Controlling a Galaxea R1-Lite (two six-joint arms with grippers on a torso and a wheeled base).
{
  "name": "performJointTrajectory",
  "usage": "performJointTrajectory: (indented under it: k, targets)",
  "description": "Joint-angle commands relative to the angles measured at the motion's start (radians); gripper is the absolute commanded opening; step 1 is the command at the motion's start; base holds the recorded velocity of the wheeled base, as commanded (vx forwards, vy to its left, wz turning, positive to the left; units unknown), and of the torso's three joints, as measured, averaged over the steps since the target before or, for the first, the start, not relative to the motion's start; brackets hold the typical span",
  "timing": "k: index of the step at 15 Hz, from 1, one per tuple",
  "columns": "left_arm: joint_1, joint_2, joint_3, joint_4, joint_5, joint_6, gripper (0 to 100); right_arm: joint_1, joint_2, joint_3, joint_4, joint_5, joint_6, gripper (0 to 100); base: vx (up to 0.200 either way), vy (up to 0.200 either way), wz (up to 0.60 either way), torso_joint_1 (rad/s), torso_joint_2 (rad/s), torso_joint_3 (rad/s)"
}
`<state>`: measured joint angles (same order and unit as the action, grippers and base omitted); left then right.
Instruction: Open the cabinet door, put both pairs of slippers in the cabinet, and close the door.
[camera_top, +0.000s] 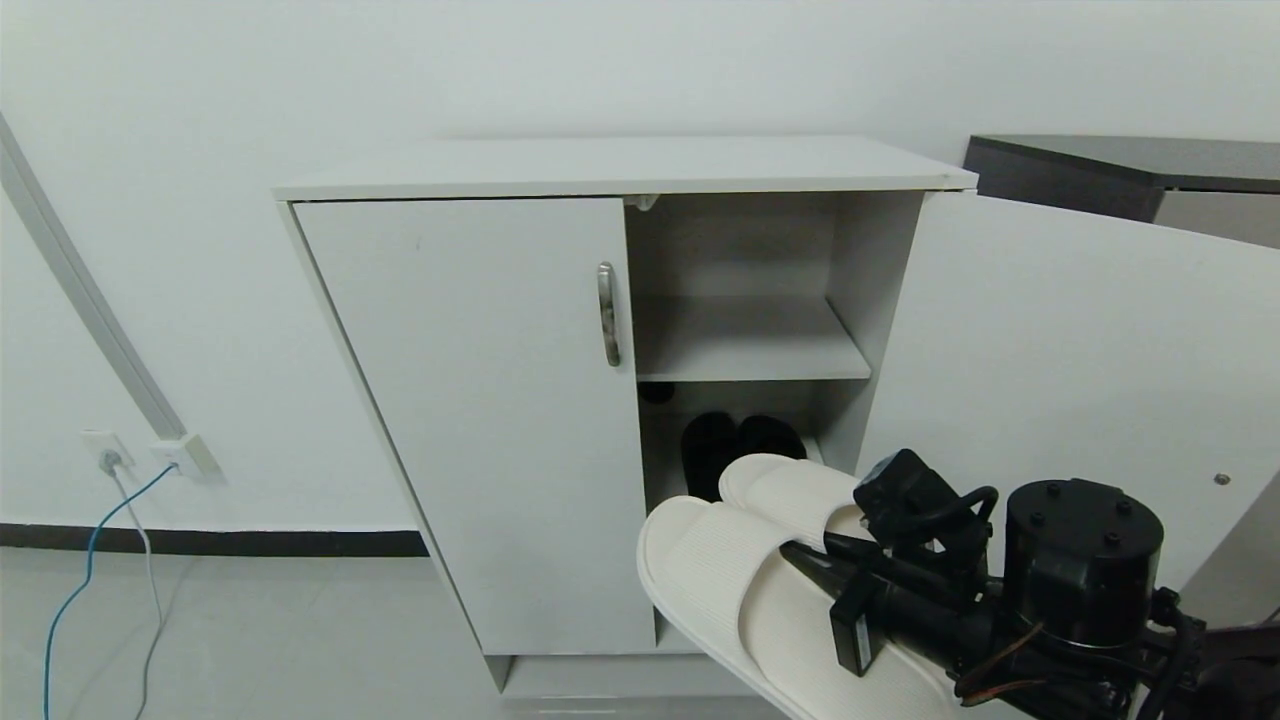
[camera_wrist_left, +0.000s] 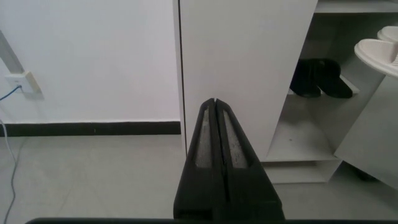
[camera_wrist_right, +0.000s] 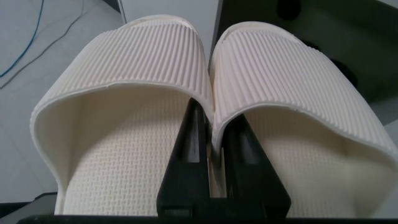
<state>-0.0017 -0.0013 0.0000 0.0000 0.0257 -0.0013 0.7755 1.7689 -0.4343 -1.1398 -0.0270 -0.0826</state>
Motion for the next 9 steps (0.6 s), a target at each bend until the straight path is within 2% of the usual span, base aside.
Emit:
performJointTrajectory:
  k: [1, 8, 9]
  targets:
    - [0.0, 0.001, 0.0, 0.0, 0.0, 0.0, 0, 0.001, 0.0, 0.0, 0.0, -0.001, 0.0, 0, 0.0, 0.0, 0.0, 0.0, 0.0, 0.0]
    - [0.0, 0.001, 0.0, 0.0, 0.0, 0.0, 0, 0.001, 0.001, 0.003, 0.0, -0.001, -0.017, 0, 0.0, 0.0, 0.0, 0.0, 0.0, 0.0]
    - [0.0, 0.001, 0.0, 0.0, 0.0, 0.0, 0, 0.001, 0.001, 0.003, 0.0, 0.001, -0.017, 0, 0.0, 0.0, 0.0, -0.007, 0.19, 0.173]
